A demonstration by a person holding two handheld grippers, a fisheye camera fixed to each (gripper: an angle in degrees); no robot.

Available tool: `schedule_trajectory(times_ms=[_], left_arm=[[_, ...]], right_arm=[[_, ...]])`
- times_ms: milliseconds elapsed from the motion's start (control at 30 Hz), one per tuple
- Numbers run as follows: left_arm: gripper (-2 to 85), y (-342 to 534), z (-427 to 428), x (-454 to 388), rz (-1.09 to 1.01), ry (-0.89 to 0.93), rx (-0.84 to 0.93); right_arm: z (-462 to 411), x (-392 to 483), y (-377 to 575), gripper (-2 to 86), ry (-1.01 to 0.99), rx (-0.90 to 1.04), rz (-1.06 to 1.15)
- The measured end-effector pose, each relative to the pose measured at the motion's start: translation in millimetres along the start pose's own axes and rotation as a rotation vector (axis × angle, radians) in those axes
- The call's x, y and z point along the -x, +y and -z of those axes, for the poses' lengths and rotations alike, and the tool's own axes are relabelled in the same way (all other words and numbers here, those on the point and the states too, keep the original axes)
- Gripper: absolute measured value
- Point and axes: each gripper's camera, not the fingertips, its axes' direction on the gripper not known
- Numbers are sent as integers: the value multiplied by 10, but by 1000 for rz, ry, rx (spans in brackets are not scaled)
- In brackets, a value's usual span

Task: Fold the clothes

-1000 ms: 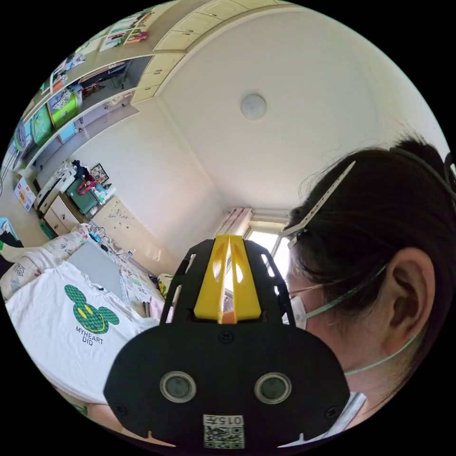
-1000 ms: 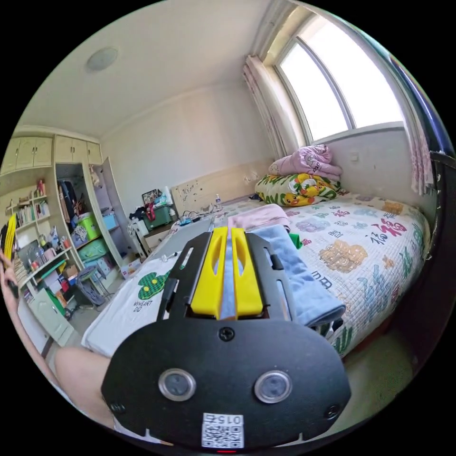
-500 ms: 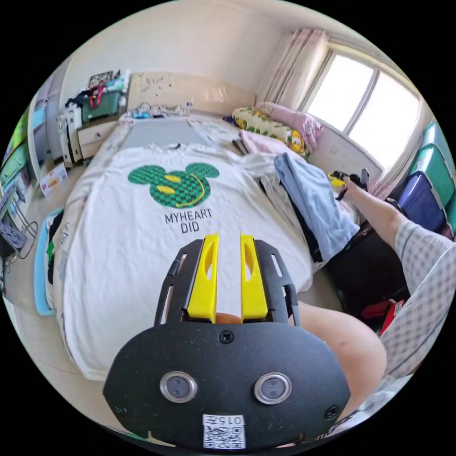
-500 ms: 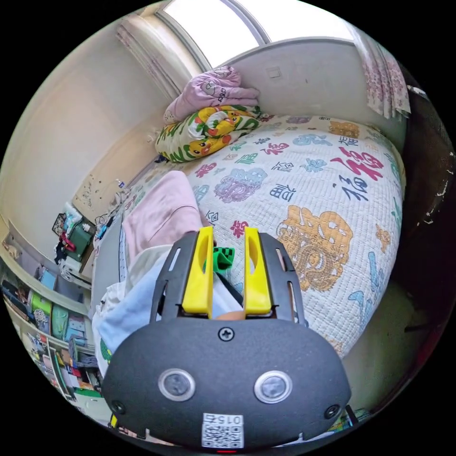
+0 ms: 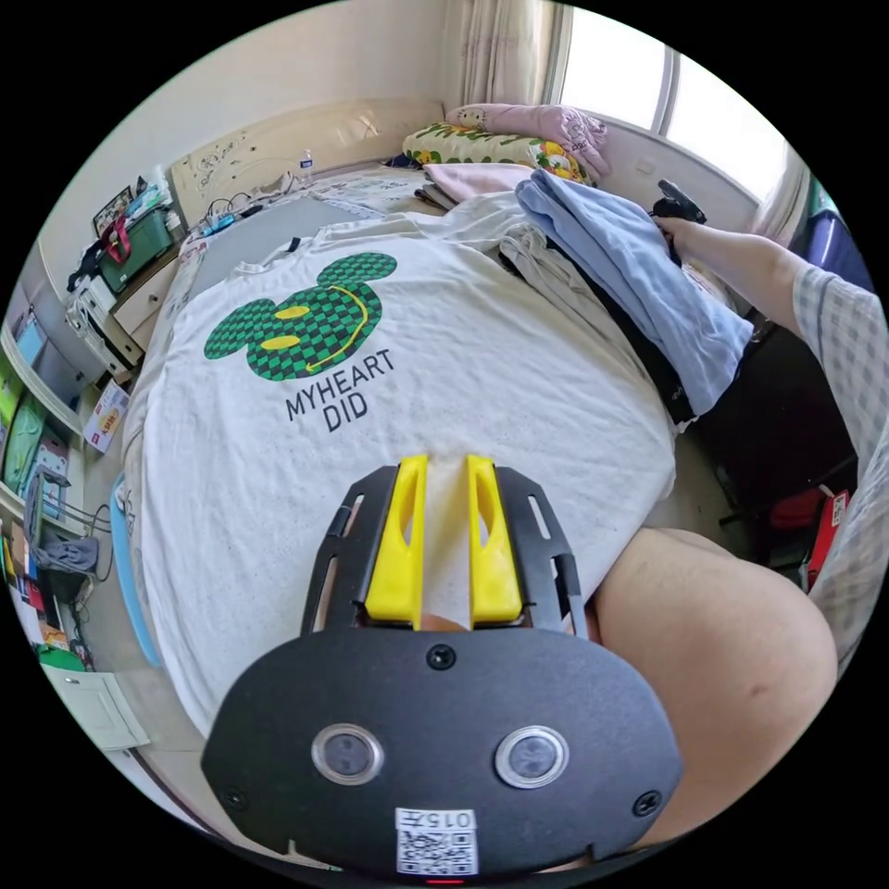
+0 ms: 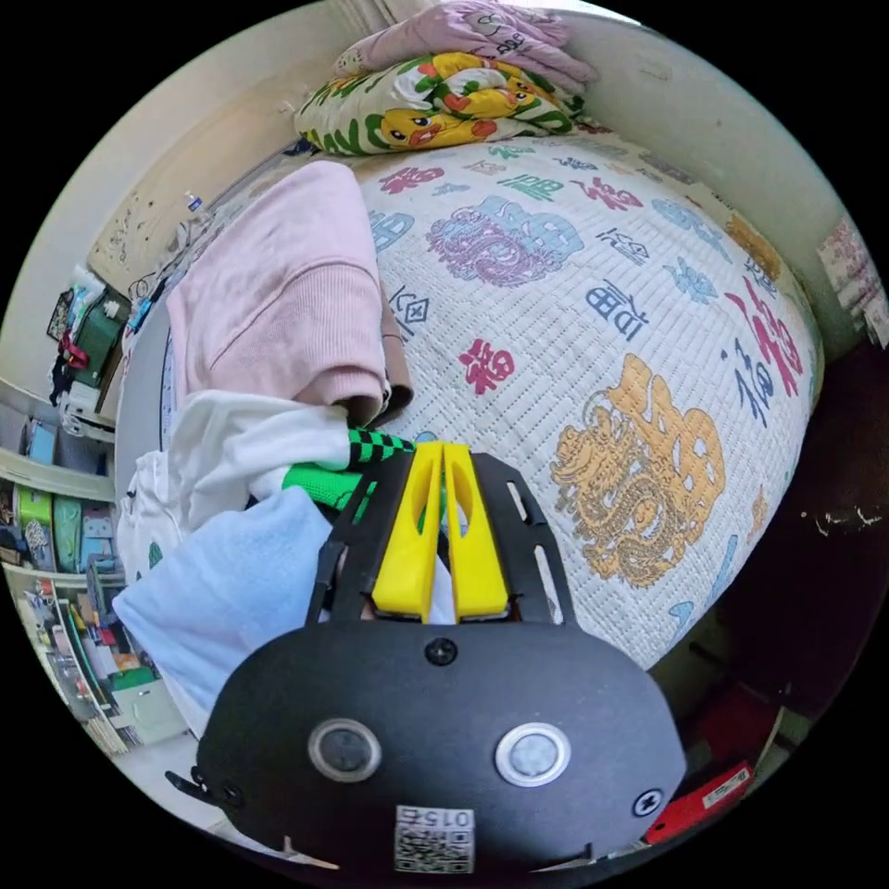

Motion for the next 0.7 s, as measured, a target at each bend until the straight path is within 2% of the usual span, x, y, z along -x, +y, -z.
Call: schedule_trajectory(times_ms=[133, 300, 400, 500, 700], left_arm=[[74, -22, 43, 36, 4, -25, -10], [75, -10, 106, 139, 20, -25, -19], [75, 56, 160, 203, 25, -29, -42], [75, 146, 228, 292, 28, -21, -60], [76, 287, 378, 466, 25, -23, -60]], right_arm=[[649, 270, 336, -9, 5, -307, 74], [1425, 749, 710, -9, -59, -514, 196], [1365, 923, 897, -5, 0, -473, 198], [836, 746, 1039, 18, 10, -350, 102], [-655, -114, 1306, 122, -291, -115, -140]])
